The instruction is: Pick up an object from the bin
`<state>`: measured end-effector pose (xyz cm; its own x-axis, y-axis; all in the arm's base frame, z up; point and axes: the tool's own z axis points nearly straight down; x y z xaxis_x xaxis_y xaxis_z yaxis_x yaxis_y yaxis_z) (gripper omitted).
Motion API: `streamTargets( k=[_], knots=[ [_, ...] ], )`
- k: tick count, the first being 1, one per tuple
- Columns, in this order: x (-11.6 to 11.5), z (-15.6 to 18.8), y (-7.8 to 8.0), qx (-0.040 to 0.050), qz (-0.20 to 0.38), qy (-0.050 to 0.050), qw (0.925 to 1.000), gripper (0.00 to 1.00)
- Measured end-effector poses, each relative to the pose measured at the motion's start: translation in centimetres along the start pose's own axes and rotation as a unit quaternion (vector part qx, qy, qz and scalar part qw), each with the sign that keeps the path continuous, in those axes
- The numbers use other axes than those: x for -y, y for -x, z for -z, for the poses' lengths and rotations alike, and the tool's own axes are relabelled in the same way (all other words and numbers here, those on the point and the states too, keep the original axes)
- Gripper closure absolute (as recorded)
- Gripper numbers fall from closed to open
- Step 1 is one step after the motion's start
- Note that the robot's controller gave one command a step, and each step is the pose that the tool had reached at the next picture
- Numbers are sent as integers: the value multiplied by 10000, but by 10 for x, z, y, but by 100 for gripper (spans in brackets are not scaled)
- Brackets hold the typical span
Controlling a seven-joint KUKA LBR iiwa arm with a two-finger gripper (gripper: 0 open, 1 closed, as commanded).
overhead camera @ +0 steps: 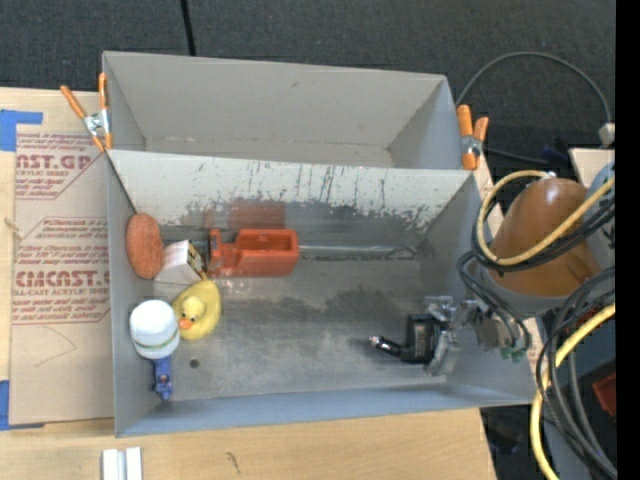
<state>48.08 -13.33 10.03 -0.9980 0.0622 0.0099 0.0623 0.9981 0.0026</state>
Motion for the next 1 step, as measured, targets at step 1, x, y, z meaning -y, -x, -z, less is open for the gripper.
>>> streamTargets(
  k=[1],
  knots=[
    [0, 24, 0, 9, 0, -3, 10000, 100]
  ],
)
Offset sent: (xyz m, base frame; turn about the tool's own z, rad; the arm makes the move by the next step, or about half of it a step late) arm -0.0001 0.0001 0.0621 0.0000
